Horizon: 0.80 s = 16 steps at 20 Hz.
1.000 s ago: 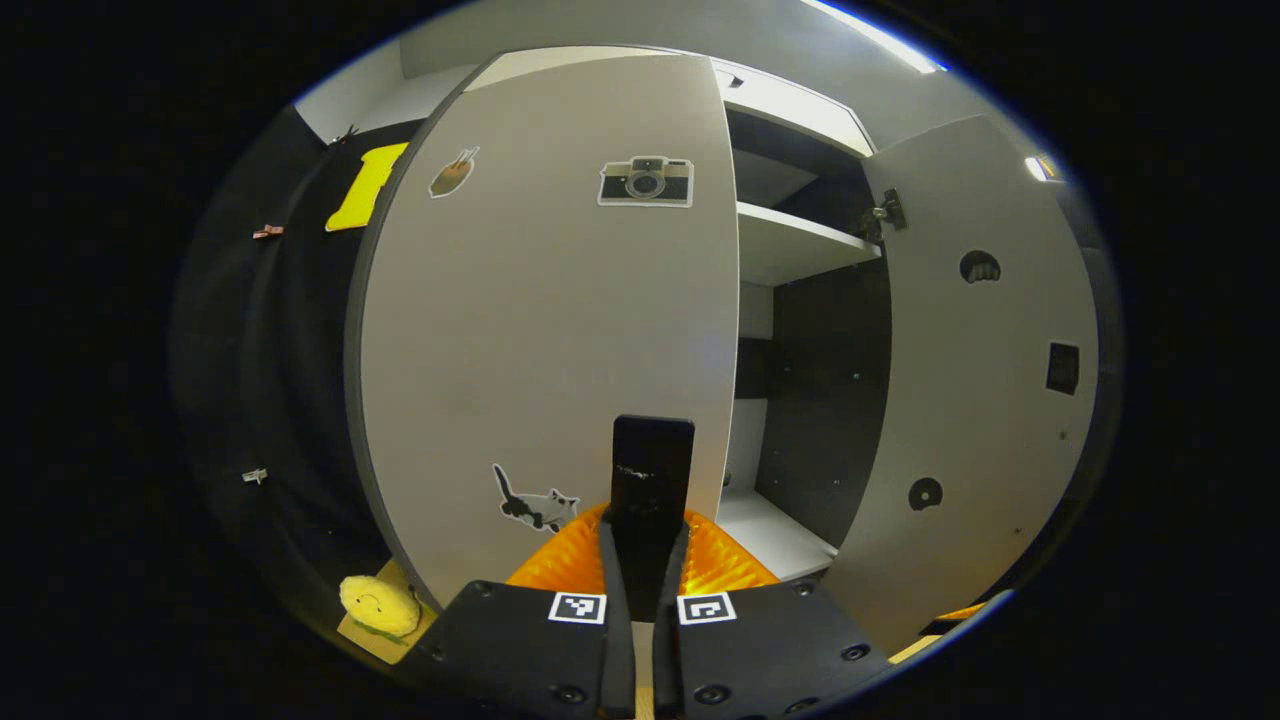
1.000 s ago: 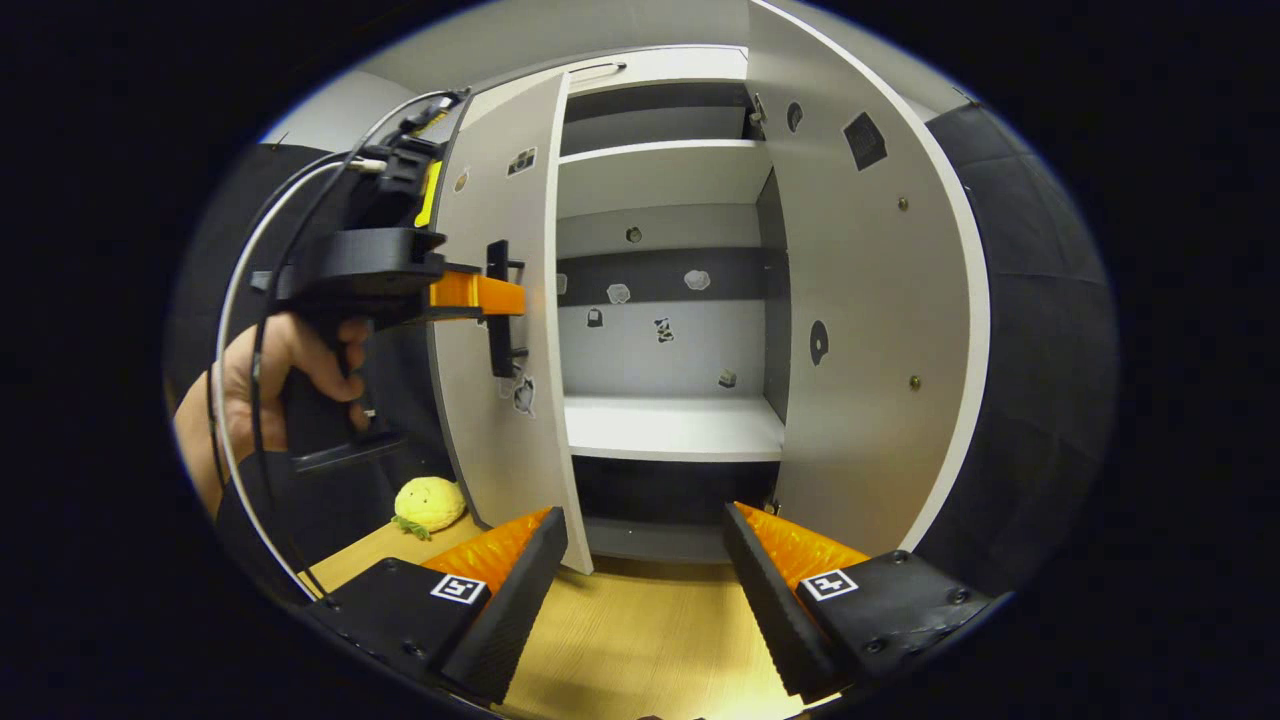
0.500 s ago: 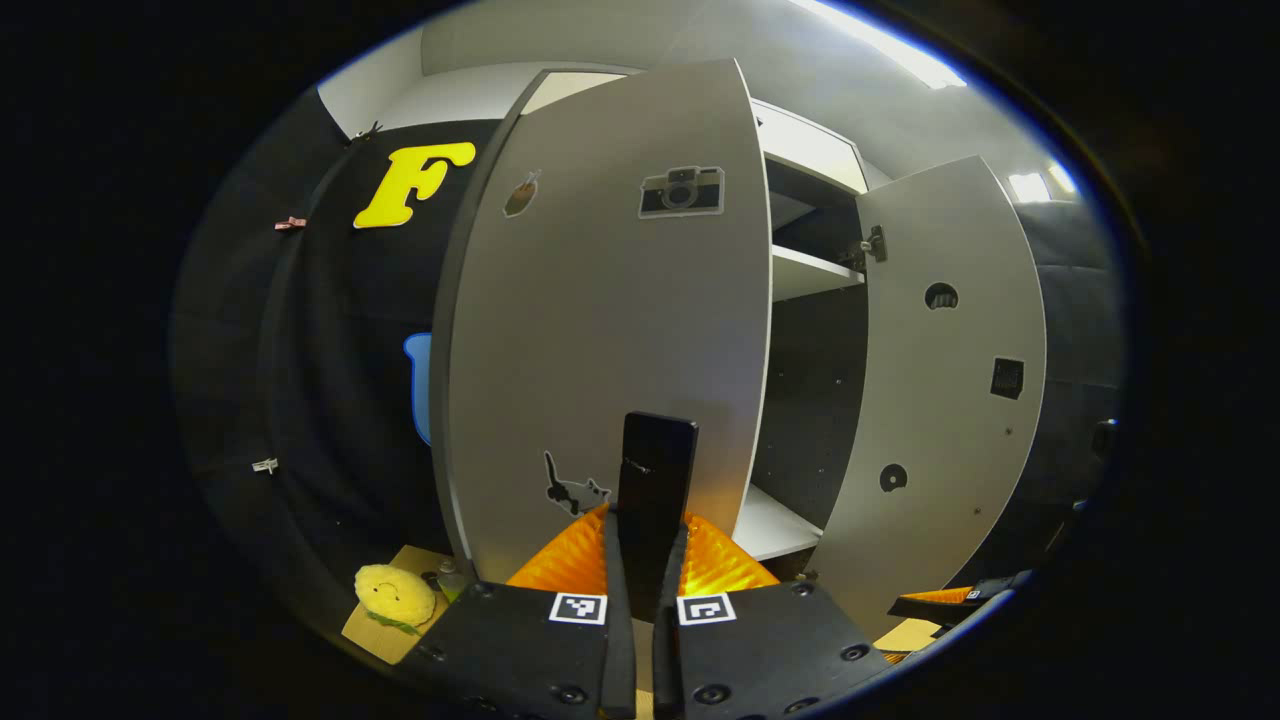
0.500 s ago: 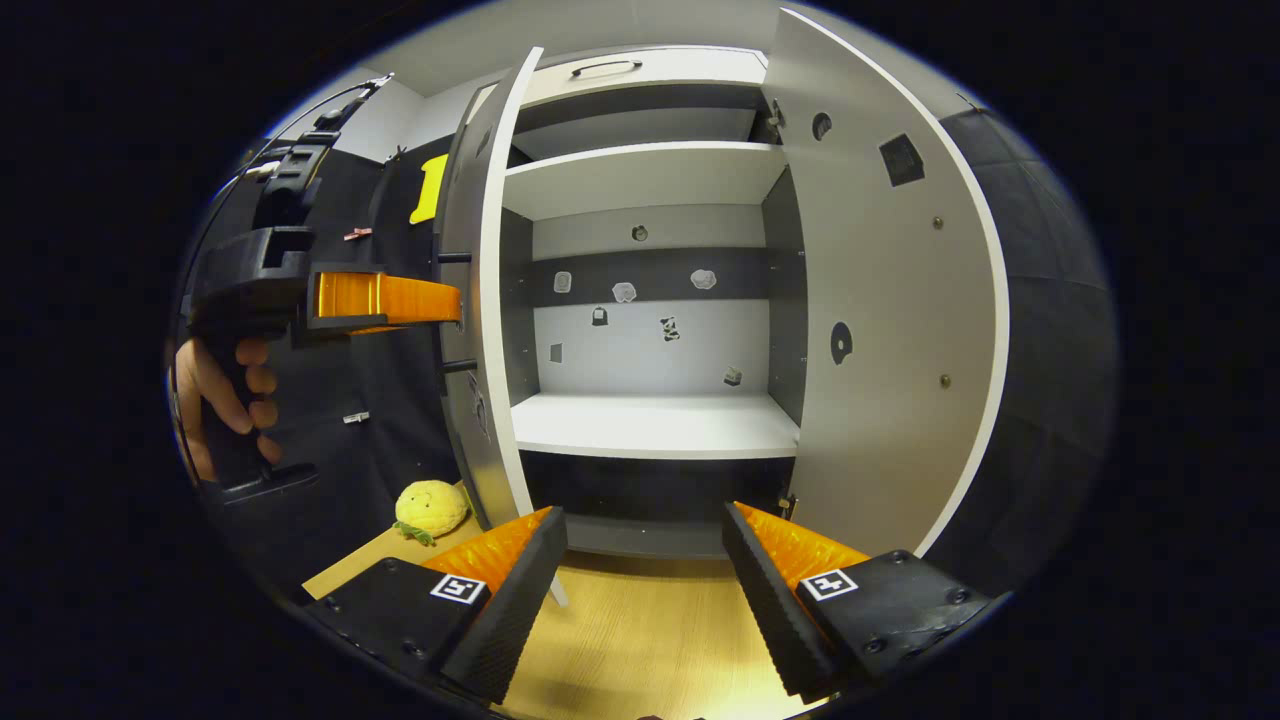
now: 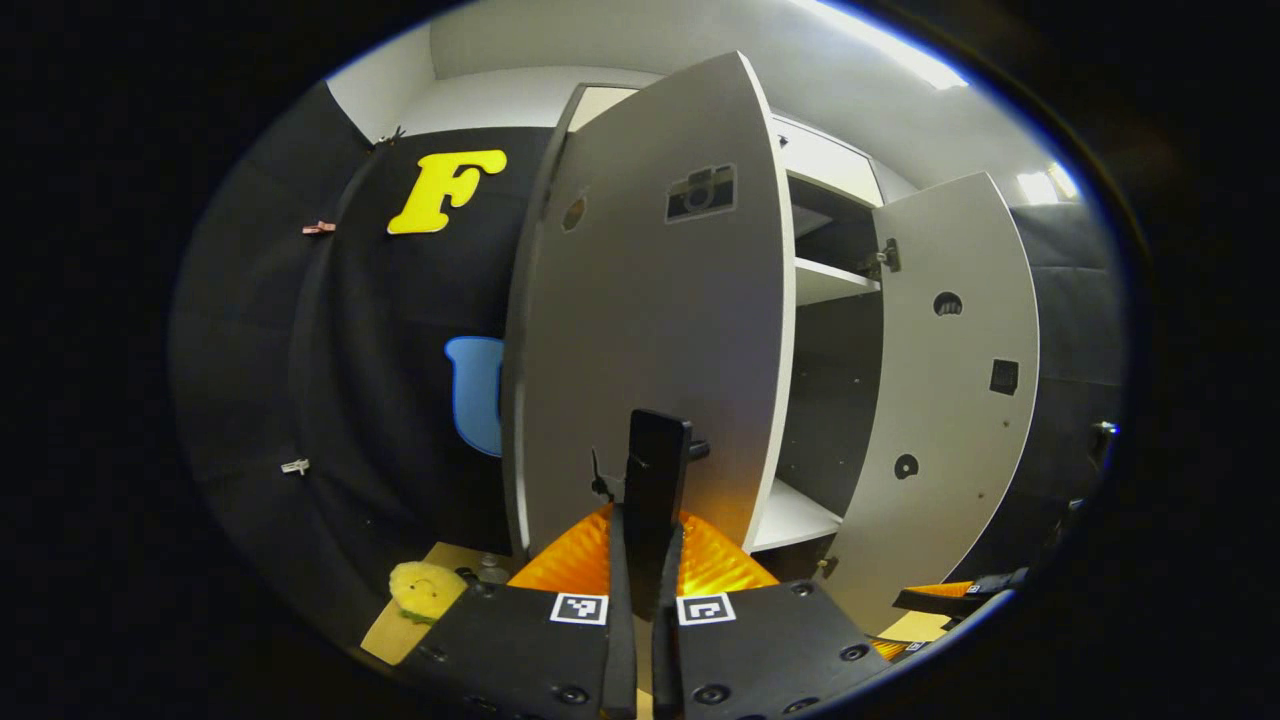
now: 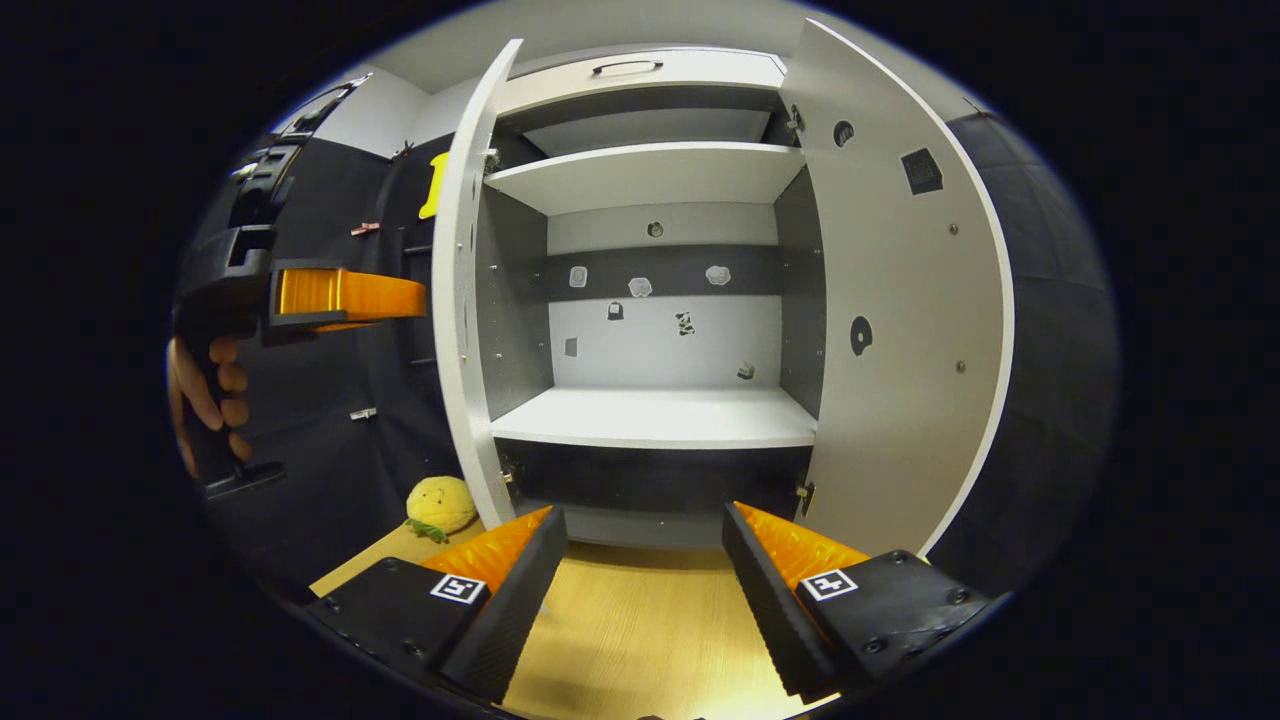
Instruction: Open the right door of the double-door shoe cabinet with the right hand, and open the left door with the left hand.
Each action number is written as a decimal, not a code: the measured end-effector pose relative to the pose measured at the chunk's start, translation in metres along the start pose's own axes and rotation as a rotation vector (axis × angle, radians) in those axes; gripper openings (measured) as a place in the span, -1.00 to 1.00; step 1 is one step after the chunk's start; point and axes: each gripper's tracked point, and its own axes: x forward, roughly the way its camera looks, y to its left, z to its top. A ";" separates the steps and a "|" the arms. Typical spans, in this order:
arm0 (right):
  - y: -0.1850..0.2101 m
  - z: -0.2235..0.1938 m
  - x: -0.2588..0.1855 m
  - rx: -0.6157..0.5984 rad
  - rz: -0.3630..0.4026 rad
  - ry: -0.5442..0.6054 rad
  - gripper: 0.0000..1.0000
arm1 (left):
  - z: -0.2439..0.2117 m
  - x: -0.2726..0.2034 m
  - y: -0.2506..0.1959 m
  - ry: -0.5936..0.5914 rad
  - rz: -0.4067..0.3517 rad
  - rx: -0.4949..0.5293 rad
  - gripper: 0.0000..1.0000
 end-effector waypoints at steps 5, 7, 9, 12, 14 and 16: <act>0.006 -0.007 -0.007 -0.008 0.000 0.007 0.96 | 0.004 -0.020 0.039 -0.015 0.056 0.013 -0.80; 0.006 -0.004 -0.009 -0.009 -0.006 0.001 0.96 | 0.005 -0.026 0.061 -0.021 0.080 0.024 -0.85; 0.008 -0.002 -0.011 -0.007 -0.010 -0.002 0.96 | 0.005 -0.031 0.087 -0.027 0.118 0.035 -0.89; 0.006 0.002 -0.012 -0.019 -0.029 -0.003 0.96 | 0.007 -0.041 0.126 -0.030 0.175 0.033 -0.90; 0.001 0.006 -0.014 -0.025 -0.047 -0.001 0.96 | 0.009 -0.050 0.115 -0.035 0.092 -0.049 -0.90; -0.002 0.013 -0.015 -0.029 -0.066 -0.007 0.96 | 0.009 -0.050 0.117 -0.042 0.090 -0.068 -0.90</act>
